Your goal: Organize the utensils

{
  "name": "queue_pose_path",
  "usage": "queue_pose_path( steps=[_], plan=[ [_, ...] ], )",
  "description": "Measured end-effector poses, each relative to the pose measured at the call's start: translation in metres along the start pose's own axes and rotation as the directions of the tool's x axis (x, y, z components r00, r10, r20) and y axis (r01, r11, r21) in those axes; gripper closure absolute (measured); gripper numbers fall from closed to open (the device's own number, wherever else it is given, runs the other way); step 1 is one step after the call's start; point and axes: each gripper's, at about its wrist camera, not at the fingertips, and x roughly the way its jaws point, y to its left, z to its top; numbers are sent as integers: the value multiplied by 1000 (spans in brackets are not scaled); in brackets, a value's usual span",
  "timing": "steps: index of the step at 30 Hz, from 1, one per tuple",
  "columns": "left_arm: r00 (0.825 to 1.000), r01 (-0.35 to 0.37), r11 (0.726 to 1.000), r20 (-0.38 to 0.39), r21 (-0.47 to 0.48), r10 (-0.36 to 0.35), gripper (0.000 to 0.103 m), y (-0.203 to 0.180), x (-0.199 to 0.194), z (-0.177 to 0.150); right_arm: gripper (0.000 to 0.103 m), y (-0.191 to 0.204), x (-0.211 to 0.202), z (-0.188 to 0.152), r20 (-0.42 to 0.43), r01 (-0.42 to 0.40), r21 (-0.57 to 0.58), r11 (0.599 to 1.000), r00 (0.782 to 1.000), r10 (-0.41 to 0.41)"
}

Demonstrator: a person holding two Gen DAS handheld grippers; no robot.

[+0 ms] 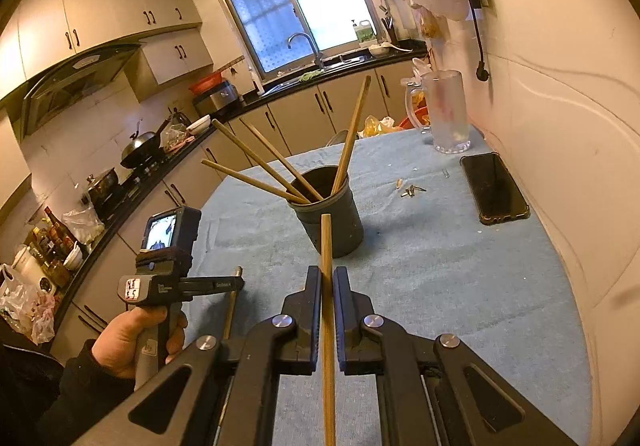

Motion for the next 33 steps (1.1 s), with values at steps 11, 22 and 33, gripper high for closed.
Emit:
queue_pose_path(
  steps=[11, 22, 33],
  plan=[
    [895, 206, 977, 414, -57, -165, 96, 33, -163, -58, 96, 13, -23, 0, 47, -15, -27, 1000, 999, 16],
    [812, 235, 972, 554, -20, -185, 96, 32, -231, -91, 96, 32, -47, -1, 81, -14, -70, 997, 997, 19],
    [768, 253, 967, 610, -11, -194, 96, 32, -267, -105, 96, 41, -74, 2, 139, -14, -95, 995, 990, 27]
  ],
)
